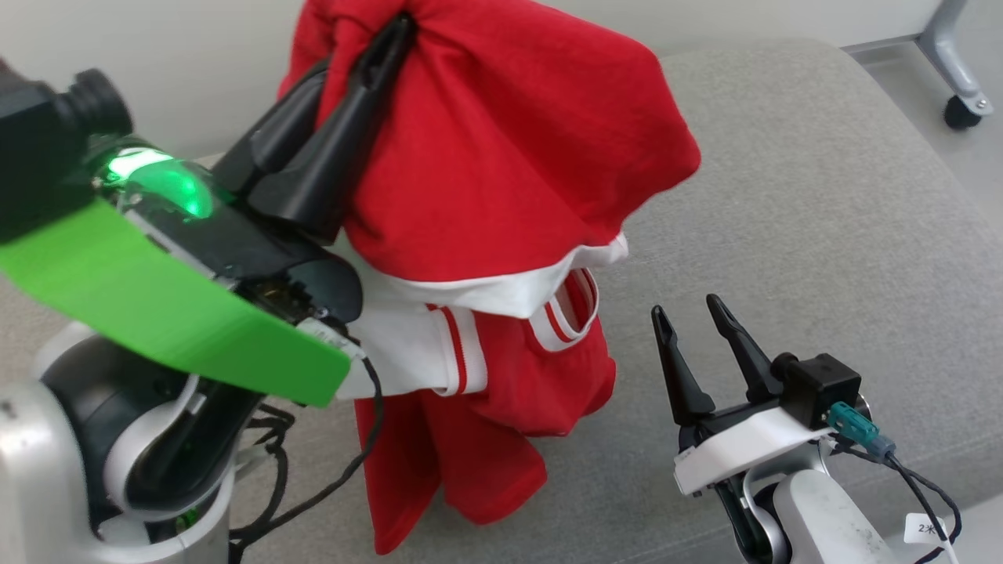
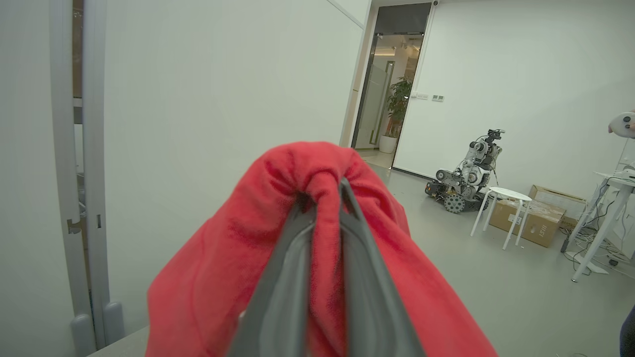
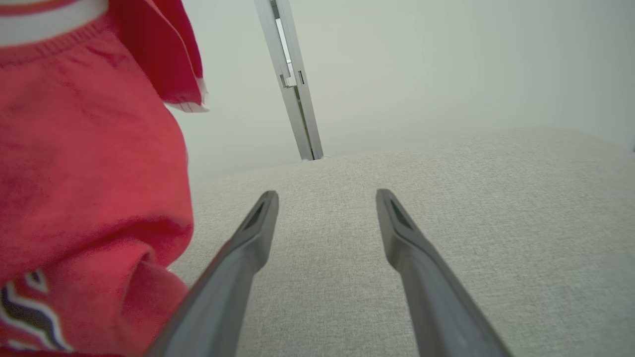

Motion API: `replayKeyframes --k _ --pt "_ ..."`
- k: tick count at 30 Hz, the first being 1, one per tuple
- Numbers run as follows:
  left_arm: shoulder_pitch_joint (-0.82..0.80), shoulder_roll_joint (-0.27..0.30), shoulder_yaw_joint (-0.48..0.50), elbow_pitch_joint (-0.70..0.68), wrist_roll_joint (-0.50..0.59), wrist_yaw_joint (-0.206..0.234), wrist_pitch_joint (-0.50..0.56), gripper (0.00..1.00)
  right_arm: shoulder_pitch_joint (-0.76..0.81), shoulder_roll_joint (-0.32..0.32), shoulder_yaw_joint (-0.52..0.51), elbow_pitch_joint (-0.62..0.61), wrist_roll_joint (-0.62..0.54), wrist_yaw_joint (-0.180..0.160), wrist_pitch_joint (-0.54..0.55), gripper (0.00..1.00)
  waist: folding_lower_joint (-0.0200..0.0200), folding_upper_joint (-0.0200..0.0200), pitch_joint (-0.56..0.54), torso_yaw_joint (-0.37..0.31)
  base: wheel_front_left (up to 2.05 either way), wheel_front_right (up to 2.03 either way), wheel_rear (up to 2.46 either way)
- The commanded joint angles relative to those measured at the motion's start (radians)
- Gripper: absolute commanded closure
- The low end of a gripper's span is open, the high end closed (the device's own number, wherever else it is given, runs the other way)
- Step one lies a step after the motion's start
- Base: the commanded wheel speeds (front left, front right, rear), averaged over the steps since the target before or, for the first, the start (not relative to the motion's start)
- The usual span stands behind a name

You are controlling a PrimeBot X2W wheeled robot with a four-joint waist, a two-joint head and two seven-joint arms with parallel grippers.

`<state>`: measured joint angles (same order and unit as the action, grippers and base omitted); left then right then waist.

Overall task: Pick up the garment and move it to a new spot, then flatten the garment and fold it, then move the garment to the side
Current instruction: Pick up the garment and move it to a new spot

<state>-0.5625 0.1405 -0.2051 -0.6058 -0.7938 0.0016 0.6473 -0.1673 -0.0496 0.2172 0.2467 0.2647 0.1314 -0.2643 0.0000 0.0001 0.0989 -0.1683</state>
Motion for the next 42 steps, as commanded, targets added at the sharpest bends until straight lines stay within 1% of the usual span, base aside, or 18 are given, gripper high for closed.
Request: replayKeyframes --k 1,4,7,10,11,13,16,20,21,22,23,24,27,31,36,39,42 --pt "-0.012 -0.01 -0.014 0.024 0.011 0.004 -0.006 1.0 -0.009 -0.001 -0.002 -0.008 0.013 -0.001 0.0 0.0 0.0 -0.0001 0.015 -0.08 0.0 0.0 0.0" --pt "-0.004 -0.032 -0.053 0.087 0.017 -0.008 -0.029 1.0 -0.015 -0.001 -0.007 -0.011 0.023 -0.001 0.0 0.0 0.0 -0.0001 0.031 -0.118 0.0 0.0 0.0" --pt "0.019 -0.043 -0.078 0.167 0.038 -0.023 -0.076 1.0 -0.012 -0.001 -0.015 -0.014 0.029 -0.001 0.0 0.0 0.0 -0.0001 0.047 -0.14 0.0 0.0 0.0" --pt "0.056 -0.039 -0.092 0.291 0.104 -0.053 -0.176 1.0 -0.003 -0.001 -0.019 -0.017 0.031 -0.001 0.0 0.0 0.0 -0.0001 0.058 -0.148 0.0 0.0 0.0" --pt "0.08 -0.044 -0.1 0.334 0.106 -0.06 -0.205 1.0 -0.001 -0.001 -0.02 -0.016 0.032 -0.001 0.0 0.0 0.0 -0.0001 0.06 -0.15 0.0 0.0 0.0" --pt "0.123 -0.057 -0.11 0.431 0.108 -0.072 -0.278 1.0 0.002 -0.001 -0.024 -0.014 0.032 -0.001 0.0 0.0 0.0 -0.0001 0.064 -0.148 0.0 0.0 0.0" --pt "0.175 -0.05 -0.148 0.601 0.168 -0.091 -0.371 1.0 0.004 -0.001 -0.02 -0.01 0.022 -0.001 0.0 0.0 0.0 -0.0001 0.063 -0.132 0.0 0.0 0.0" --pt "0.21 -0.063 -0.212 0.802 0.188 -0.111 -0.457 1.0 0.002 -0.001 -0.015 -0.002 0.008 -0.001 0.0 0.0 0.0 -0.0001 0.059 -0.1 0.0 0.0 0.0" --pt "0.208 -0.065 -0.222 0.838 0.192 -0.113 -0.477 0.91 0.001 -0.001 -0.011 0.0 0.005 -0.001 0.0 0.0 0.0 -0.0001 0.057 -0.094 0.0 0.0 0.0" --pt "0.201 -0.067 -0.235 0.876 0.201 -0.116 -0.5 0.64 0.0 -0.001 -0.009 0.001 0.001 -0.001 0.0 0.0 0.0 -0.0001 0.054 -0.085 0.0 0.0 0.0" --pt "0.194 -0.07 -0.243 0.903 0.207 -0.117 -0.52 0.24 -0.001 -0.001 -0.005 0.002 -0.001 -0.001 0.0 0.0 0.0 -0.0001 0.052 -0.079 0.0 0.0 0.0" --pt "0.185 -0.074 -0.253 0.93 0.207 -0.119 -0.542 0.0 -0.002 -0.001 -0.004 0.004 -0.005 -0.001 0.0 0.0 0.0 -0.0001 0.049 -0.07 0.0 0.0 0.0" --pt "0.159 -0.08 -0.274 0.968 0.211 -0.122 -0.581 0.0 0.001 -0.002 -0.006 0.007 -0.013 -0.001 0.0 0.0 0.0 -0.0001 0.041 -0.046 0.0 0.0 0.0" --pt "0.141 -0.081 -0.291 0.968 0.225 -0.103 -0.593 0.0 0.012 -0.002 -0.004 0.01 -0.018 -0.001 0.0 0.0 0.0 -0.0001 0.032 -0.025 0.0 0.0 0.0" --pt "0.122 -0.072 -0.298 0.914 0.239 -0.062 -0.555 0.0 0.013 -0.001 0.003 0.009 -0.017 -0.001 0.0 0.0 0.0 -0.0001 0.032 -0.018 0.0 0.0 0.0" --pt "0.11 -0.065 -0.295 0.888 0.246 -0.042 -0.533 0.0 0.004 -0.002 0.014 0.011 -0.011 -0.001 0.0 0.0 0.0 -0.0001 0.036 -0.026 0.0 0.0 0.0" --pt "0.103 -0.054 -0.295 0.894 0.251 -0.023 -0.498 0.0 0.0 -0.002 0.019 0.012 -0.005 -0.001 0.0 0.0 0.0 -0.0001 0.041 -0.038 0.0 0.0 0.0"
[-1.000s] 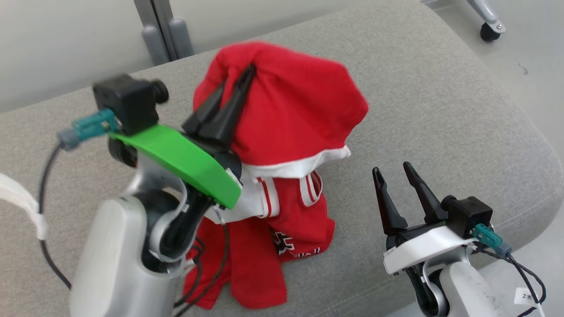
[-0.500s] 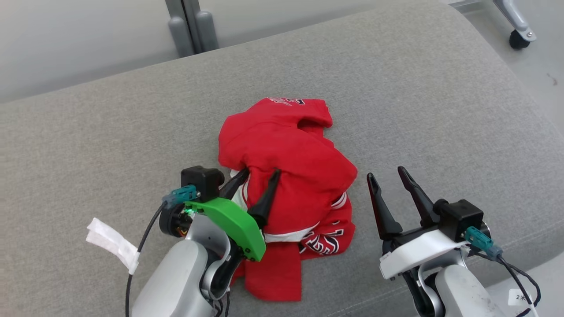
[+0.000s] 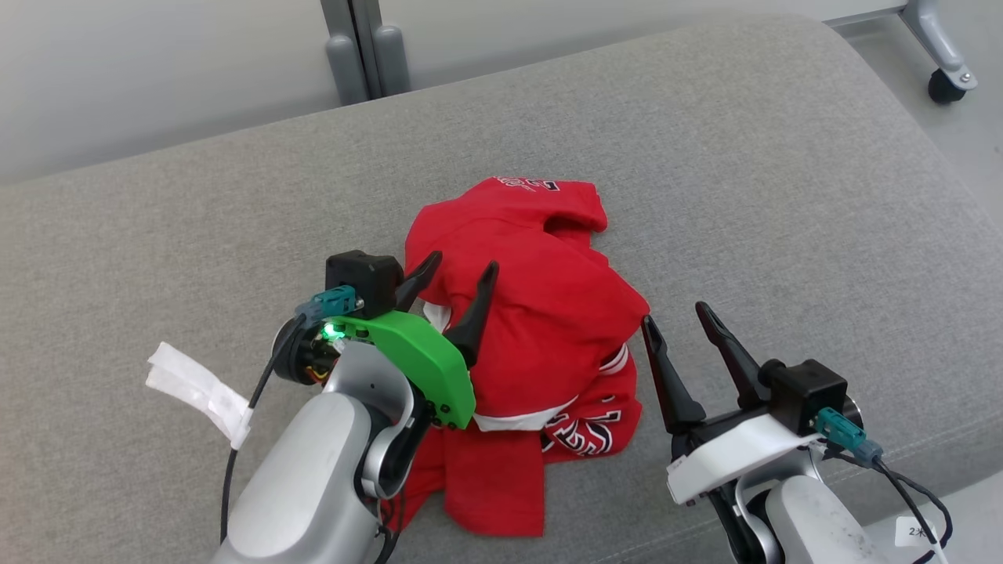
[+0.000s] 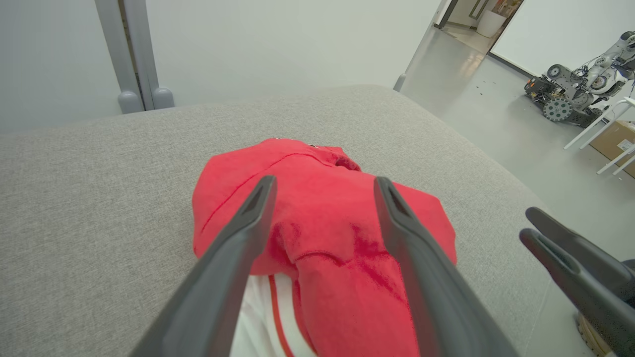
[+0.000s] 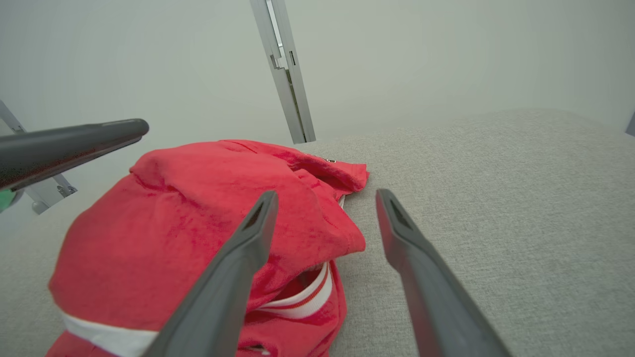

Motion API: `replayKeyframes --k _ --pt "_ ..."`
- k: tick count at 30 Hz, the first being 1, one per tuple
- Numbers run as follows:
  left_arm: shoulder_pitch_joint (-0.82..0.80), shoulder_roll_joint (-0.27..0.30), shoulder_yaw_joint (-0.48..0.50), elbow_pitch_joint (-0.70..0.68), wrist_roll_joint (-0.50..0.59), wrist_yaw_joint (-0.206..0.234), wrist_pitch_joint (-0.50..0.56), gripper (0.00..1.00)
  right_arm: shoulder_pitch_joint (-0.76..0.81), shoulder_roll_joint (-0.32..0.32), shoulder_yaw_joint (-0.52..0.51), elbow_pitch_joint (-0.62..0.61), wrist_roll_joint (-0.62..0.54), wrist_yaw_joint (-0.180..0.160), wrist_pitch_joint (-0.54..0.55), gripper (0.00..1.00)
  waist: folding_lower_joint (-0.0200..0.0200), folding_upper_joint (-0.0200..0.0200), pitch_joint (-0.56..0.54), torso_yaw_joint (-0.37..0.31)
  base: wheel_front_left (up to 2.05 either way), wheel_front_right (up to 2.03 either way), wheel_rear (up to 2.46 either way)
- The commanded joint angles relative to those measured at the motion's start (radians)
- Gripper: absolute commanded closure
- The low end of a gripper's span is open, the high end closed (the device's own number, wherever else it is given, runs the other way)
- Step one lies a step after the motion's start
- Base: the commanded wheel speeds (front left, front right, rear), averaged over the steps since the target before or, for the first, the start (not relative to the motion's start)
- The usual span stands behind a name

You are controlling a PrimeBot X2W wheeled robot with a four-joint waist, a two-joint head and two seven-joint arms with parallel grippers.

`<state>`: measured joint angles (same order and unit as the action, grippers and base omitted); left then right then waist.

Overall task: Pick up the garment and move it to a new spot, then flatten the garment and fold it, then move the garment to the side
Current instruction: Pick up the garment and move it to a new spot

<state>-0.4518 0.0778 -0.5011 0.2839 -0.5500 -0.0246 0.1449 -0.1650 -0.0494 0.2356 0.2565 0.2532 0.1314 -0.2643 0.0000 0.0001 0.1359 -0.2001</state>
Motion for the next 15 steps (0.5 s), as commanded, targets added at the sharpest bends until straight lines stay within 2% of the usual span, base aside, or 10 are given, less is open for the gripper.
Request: replayKeyframes --k 1,5,6,8,15 --pt "-0.012 0.015 0.0 0.011 0.01 0.01 0.018 0.0 -0.003 -0.002 0.002 0.001 0.008 -0.001 0.0 0.0 0.0 -0.0001 0.007 -0.012 0.0 0.0 0.0" --pt "-0.018 0.024 -0.001 0.033 0.002 0.015 0.047 0.0 -0.007 -0.002 -0.005 0.0 0.01 -0.001 0.0 0.0 0.0 -0.0001 0.015 -0.029 0.0 0.0 0.0" --pt "-0.018 0.023 -0.002 0.037 -0.001 0.013 0.051 0.1 -0.007 -0.001 -0.007 -0.001 0.01 -0.001 0.0 0.0 0.0 -0.0001 0.016 -0.031 0.0 0.0 0.0" --pt "-0.019 0.023 0.001 0.041 -0.013 0.007 0.054 1.0 -0.006 -0.001 -0.01 -0.001 0.01 -0.001 0.0 0.0 0.0 -0.0001 0.019 -0.035 0.0 0.0 0.0" --pt "-0.038 0.019 0.0 0.03 -0.025 -0.009 0.026 1.0 -0.002 -0.002 -0.02 0.001 0.008 -0.001 0.0 0.0 0.0 -0.0001 0.016 -0.032 0.0 0.0 0.0"
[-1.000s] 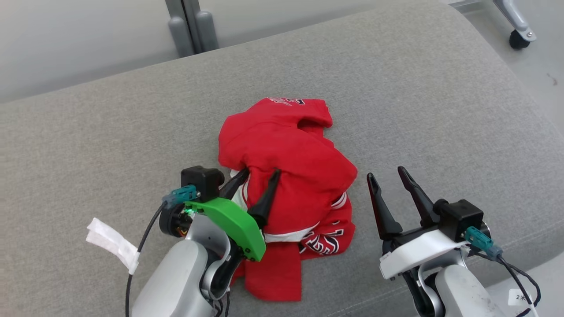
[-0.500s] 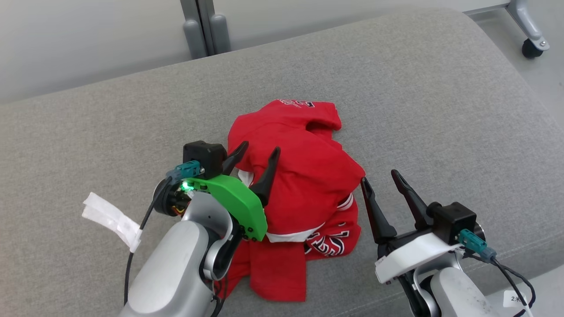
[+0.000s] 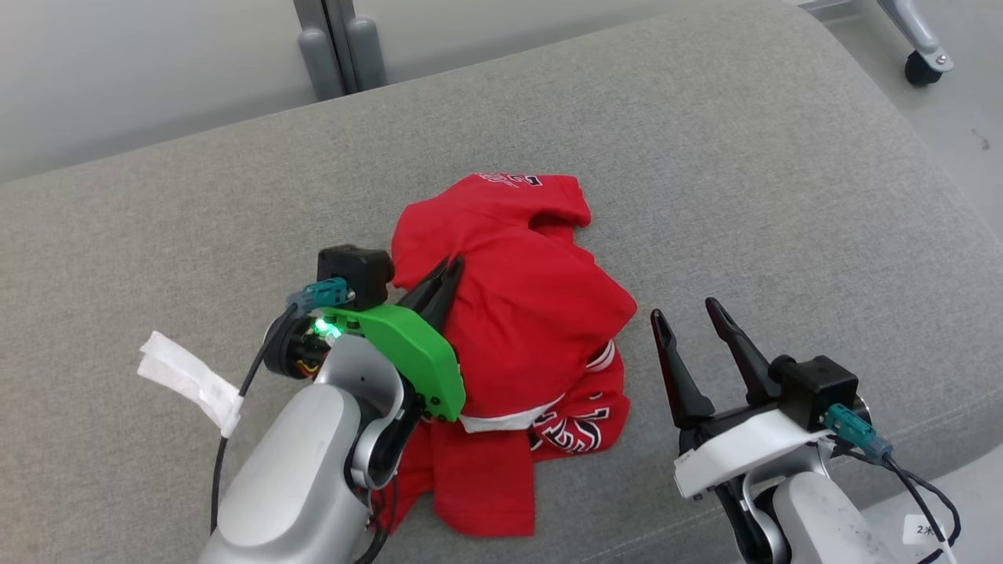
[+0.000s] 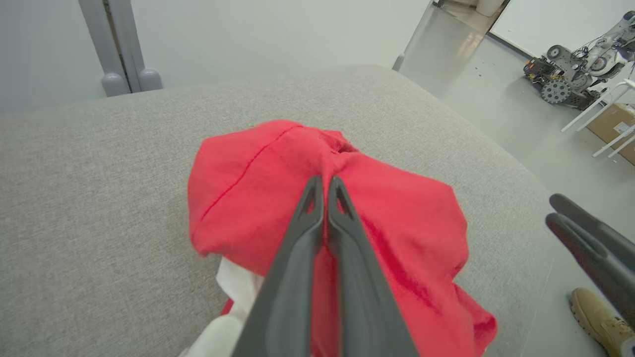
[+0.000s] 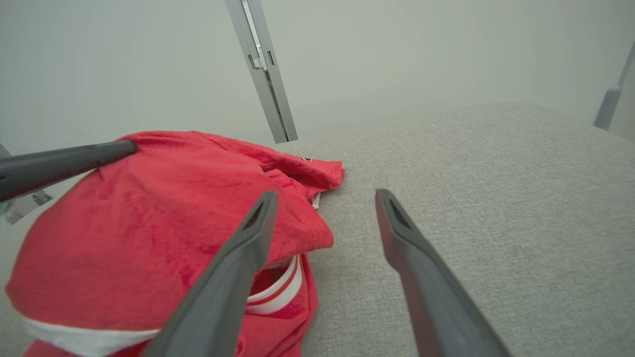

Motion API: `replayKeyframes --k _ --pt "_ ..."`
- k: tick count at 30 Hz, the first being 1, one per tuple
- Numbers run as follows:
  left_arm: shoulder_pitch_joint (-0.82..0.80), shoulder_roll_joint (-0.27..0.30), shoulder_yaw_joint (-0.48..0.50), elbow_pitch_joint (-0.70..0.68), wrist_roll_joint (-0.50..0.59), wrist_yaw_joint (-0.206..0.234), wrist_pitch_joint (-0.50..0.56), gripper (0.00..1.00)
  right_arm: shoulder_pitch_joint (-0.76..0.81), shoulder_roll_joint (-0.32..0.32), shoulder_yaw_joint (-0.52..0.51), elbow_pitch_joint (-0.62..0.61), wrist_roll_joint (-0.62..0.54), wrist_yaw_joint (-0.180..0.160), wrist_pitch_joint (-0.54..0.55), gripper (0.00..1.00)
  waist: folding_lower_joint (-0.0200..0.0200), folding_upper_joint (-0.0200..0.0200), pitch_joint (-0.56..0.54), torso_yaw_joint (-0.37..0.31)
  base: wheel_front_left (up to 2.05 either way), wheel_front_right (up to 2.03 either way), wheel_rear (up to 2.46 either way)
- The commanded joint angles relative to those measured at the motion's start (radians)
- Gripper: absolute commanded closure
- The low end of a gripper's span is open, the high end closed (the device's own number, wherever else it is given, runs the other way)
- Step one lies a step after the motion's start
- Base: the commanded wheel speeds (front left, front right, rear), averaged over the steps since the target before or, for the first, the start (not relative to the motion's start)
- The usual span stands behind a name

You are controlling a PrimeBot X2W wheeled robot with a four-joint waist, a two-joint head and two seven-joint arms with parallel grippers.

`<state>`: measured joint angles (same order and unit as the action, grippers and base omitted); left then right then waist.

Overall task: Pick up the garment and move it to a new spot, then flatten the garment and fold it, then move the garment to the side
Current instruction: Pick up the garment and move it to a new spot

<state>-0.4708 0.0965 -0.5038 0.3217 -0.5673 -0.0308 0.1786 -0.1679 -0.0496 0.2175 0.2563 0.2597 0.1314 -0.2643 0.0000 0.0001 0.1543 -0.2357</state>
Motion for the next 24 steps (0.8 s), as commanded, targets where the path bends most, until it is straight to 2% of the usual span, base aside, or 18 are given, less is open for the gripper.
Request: replayKeyframes --k 1,6,9,14,17,20,24 --pt "-0.023 -0.002 0.003 -0.019 -0.008 -0.005 -0.014 1.0 0.004 -0.001 -0.004 0.002 0.0 -0.001 0.0 0.0 0.0 -0.0001 -0.005 0.008 0.0 0.0 0.0" --pt "-0.071 -0.003 0.046 -0.157 -0.023 0.008 -0.059 1.0 0.018 -0.002 -0.009 0.003 -0.007 -0.001 0.0 0.0 0.0 -0.0001 -0.023 0.036 0.0 0.0 0.0" --pt "-0.098 0.032 0.102 -0.276 -0.036 0.025 -0.052 1.0 0.028 -0.001 -0.013 0.004 -0.012 -0.001 0.0 0.0 0.0 -0.0001 -0.036 0.056 0.0 0.0 0.0" --pt "-0.121 0.156 0.231 -0.474 -0.053 0.073 0.021 1.0 0.05 -0.001 -0.021 0.003 -0.019 -0.001 0.0 0.0 0.0 -0.0001 -0.057 0.1 0.0 0.0 0.0" --pt "-0.104 0.26 0.329 -0.532 -0.054 0.109 0.074 1.0 0.056 -0.001 -0.02 0.001 -0.017 -0.001 0.0 0.0 0.0 -0.0001 -0.057 0.126 0.0 0.0 0.0" --pt "-0.068 0.336 0.418 -0.526 -0.078 0.131 0.113 1.0 0.058 -0.002 -0.016 -0.002 -0.014 -0.001 0.0 0.0 0.0 -0.0001 -0.054 0.148 0.0 0.0 0.0" --pt "-0.022 0.43 0.528 -0.438 -0.096 0.14 0.132 1.0 0.045 -0.002 -0.007 -0.003 -0.018 -0.001 0.0 0.0 0.0 -0.0001 -0.036 0.176 0.0 0.0 0.0"
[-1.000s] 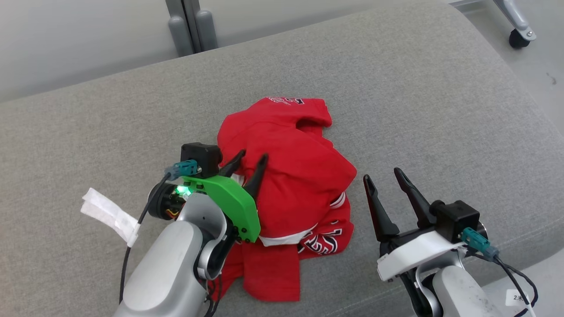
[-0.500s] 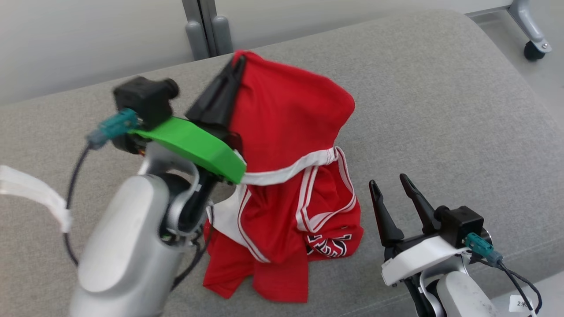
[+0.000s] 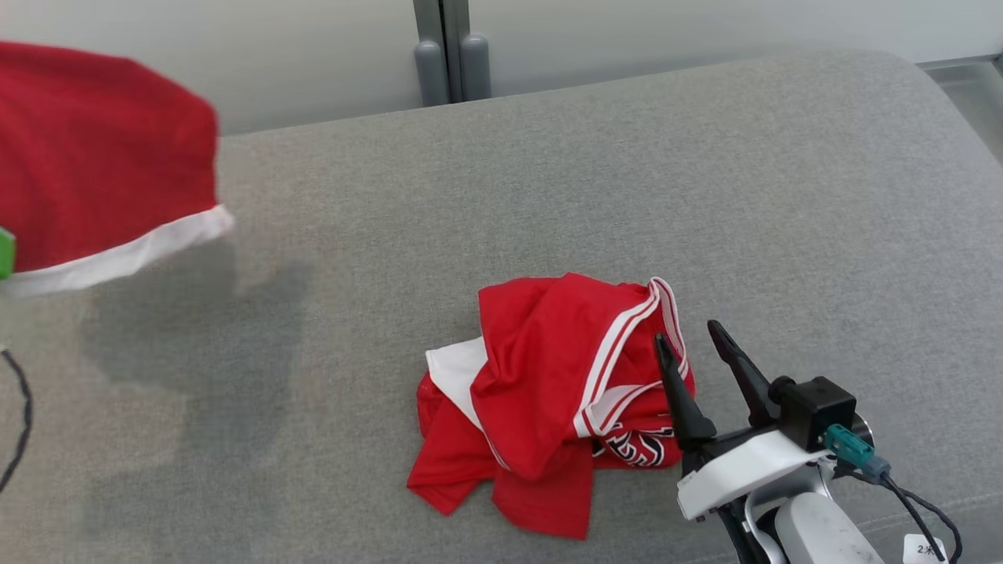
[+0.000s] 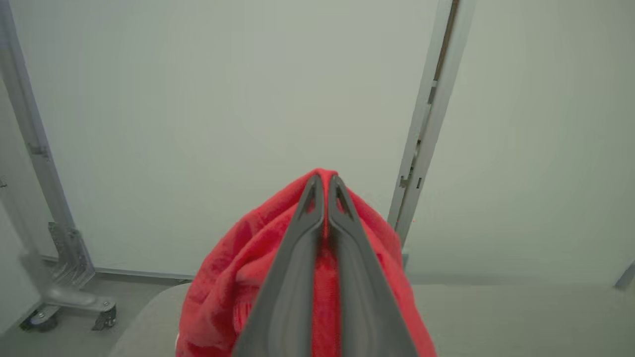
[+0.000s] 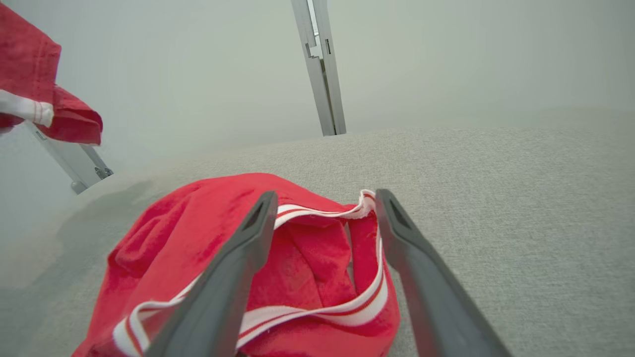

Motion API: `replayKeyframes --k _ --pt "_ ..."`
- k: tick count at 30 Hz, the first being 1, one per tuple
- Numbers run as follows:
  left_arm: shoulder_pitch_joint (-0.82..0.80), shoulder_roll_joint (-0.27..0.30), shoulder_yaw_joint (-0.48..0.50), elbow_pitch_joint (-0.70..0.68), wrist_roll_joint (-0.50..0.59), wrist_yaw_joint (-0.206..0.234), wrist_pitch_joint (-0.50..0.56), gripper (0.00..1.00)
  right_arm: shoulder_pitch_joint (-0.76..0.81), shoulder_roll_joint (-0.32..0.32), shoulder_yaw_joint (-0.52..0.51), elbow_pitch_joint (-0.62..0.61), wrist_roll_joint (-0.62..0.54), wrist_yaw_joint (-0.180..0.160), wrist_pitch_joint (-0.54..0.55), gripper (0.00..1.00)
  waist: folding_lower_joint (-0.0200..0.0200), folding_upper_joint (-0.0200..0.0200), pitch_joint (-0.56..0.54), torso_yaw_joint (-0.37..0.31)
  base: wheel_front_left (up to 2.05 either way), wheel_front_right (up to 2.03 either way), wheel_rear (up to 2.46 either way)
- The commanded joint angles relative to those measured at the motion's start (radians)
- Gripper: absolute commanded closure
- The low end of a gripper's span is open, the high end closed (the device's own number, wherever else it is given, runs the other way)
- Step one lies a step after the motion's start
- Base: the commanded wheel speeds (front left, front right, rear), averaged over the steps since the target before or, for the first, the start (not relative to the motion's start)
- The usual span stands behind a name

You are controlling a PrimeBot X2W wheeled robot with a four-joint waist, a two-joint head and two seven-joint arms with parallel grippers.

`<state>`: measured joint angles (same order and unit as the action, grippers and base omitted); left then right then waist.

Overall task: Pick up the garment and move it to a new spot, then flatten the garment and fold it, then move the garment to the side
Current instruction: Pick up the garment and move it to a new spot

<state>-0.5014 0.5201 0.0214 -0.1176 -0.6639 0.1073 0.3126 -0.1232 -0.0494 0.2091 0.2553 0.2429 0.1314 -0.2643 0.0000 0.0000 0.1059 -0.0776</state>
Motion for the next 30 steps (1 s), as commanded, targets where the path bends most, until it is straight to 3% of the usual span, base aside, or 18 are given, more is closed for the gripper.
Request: replayKeyframes --k 1,5,14,15,16,17,18,24,30 --pt "0.017 0.031 0.025 0.038 0.007 0.0 -0.006 1.0 -0.006 -0.002 0.001 -0.003 -0.005 -0.001 0.0 0.0 0.0 0.0 0.021 0.025 0.0 0.0 0.0" --pt "0.027 0.092 0.077 0.205 0.025 -0.01 -0.04 1.0 -0.026 -0.002 0.005 0.0 -0.014 -0.001 0.0 0.0 0.0 0.0 0.047 0.043 0.0 0.0 0.0" --pt "-0.004 0.109 0.098 0.594 0.029 -0.039 -0.141 1.0 -0.068 -0.002 0.025 0.003 -0.027 -0.001 0.0 0.0 0.0 0.0 0.104 0.034 0.0 0.0 0.0" --pt "-0.009 0.107 0.101 0.637 0.033 -0.031 -0.157 0.91 -0.072 -0.002 0.027 0.003 -0.03 -0.001 0.0 0.0 0.0 0.0 0.11 0.029 0.0 0.0 0.0" --pt "-0.01 0.108 0.099 0.671 0.041 -0.026 -0.171 0.58 -0.073 -0.002 0.026 0.003 -0.03 -0.001 0.0 0.0 0.0 0.0 0.114 0.026 0.0 0.0 0.0" --pt "-0.014 0.106 0.1 0.711 0.041 -0.023 -0.186 0.09 -0.074 -0.002 0.023 0.002 -0.029 -0.001 0.0 0.0 0.0 0.0 0.117 0.021 0.0 0.0 0.0" --pt "-0.018 0.101 0.101 0.738 0.039 -0.022 -0.196 0.0 -0.073 -0.002 0.019 0.001 -0.028 -0.001 0.0 0.0 0.0 0.0 0.118 0.018 0.0 0.0 0.0" --pt "-0.051 0.086 0.099 0.84 0.035 -0.066 -0.292 0.0 -0.061 -0.002 0.006 0.003 -0.022 -0.001 0.0 0.0 0.0 0.0 0.105 0.008 0.0 0.0 0.0" --pt "-0.06 0.046 0.066 0.758 0.057 -0.135 -0.433 0.0 -0.041 -0.002 -0.01 -0.004 -0.017 -0.001 0.0 0.0 0.0 0.0 0.059 0.013 0.0 0.0 0.0"
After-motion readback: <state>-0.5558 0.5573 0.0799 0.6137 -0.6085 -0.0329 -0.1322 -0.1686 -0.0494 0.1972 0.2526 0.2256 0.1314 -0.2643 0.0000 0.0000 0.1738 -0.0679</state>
